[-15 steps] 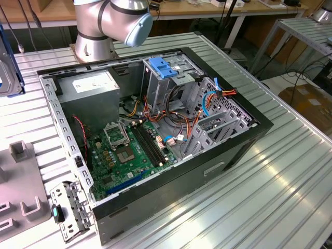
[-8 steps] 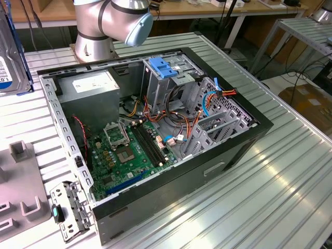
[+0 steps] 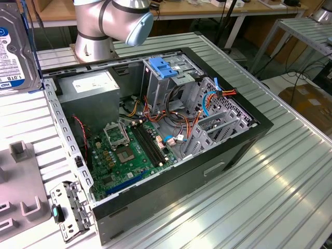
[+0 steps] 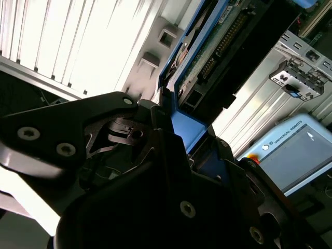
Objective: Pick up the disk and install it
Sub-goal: 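Pick up the disk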
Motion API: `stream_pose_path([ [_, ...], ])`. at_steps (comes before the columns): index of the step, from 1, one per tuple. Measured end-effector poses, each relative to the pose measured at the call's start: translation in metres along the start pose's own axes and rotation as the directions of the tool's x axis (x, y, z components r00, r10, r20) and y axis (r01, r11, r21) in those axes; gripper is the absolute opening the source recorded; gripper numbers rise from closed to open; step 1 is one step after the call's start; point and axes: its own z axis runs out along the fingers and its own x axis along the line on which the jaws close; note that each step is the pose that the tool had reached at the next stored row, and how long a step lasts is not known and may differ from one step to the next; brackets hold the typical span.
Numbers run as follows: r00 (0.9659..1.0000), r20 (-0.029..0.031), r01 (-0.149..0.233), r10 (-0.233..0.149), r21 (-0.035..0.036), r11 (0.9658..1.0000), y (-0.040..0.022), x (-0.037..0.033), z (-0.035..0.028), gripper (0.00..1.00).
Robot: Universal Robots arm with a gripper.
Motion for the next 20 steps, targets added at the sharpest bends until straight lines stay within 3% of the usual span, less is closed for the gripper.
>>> stream_pose_path([
  [20, 1.0000, 0.0001, -0.002, 0.002, 0.0000, 1.0000, -0.0364, -0.0013, -0.0009, 0.37],
])
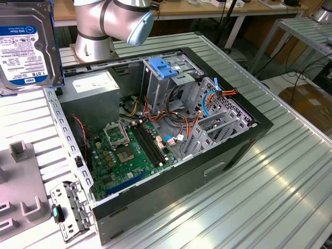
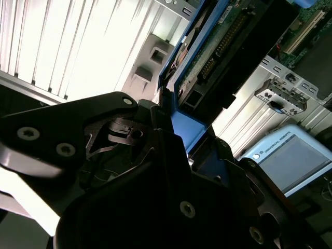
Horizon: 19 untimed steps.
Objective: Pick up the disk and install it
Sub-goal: 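Pick up the disk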
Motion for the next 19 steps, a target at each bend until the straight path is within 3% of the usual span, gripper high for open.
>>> stream_pose_path([
  [7, 1.0000, 0.0001, -0.001, 0.001, 0.0001, 1.0000, -0.0126, -0.0005, -0.0002, 0.37],
  [15, 1.0000, 0.0001, -0.002, 0.002, 0.0000, 1.0000, -0.0325, -0.0012, -0.0008, 0.37],
  [19, 1.0000, 0.0000, -0.002, 0.002, 0.0000, 1.0000, -0.0387, -0.0015, -0.0009, 0.37],
])
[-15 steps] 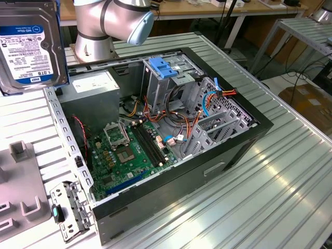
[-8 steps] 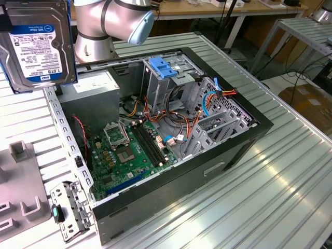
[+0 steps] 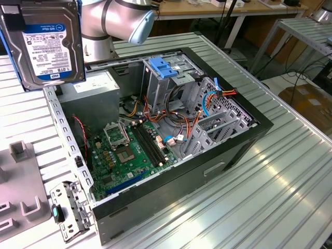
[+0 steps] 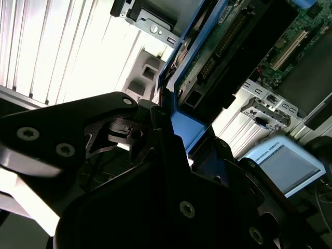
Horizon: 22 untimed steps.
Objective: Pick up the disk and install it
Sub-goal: 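Pick up the disk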
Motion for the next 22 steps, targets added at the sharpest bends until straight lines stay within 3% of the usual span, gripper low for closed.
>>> stream_pose_path([
  [17, 1.0000, 0.0001, -0.002, 0.002, -0.0001, 1.0000, -0.0332, -0.0012, -0.0008, 0.37],
  [22, 1.0000, 0.0001, -0.002, 0.002, -0.0001, 1.0000, -0.0367, 0.0039, -0.0007, 0.37],
])
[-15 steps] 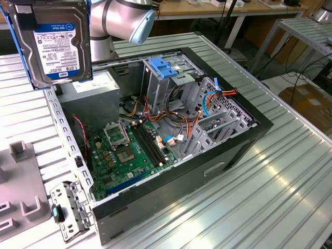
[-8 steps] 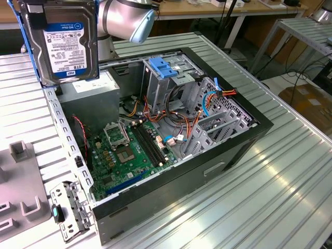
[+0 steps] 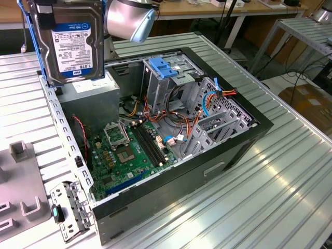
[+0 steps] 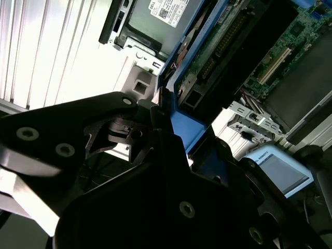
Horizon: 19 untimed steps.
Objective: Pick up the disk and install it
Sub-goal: 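Pick up the disk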
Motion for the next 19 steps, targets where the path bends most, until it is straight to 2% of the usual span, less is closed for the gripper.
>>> stream_pose_path([
  [4, 1.0000, 0.0000, 0.000, 0.000, 0.0000, 1.0000, -0.0023, 0.0080, 0.0003, 0.37],
  [7, 1.0000, 0.0001, 0.000, 0.000, 0.0001, 1.0000, -0.0079, 0.0123, 0.0009, 0.37],
  [19, 1.0000, -0.0013, 0.000, 0.000, 0.0001, 1.0000, -0.0439, 0.0147, 0.0040, 0.37],
])
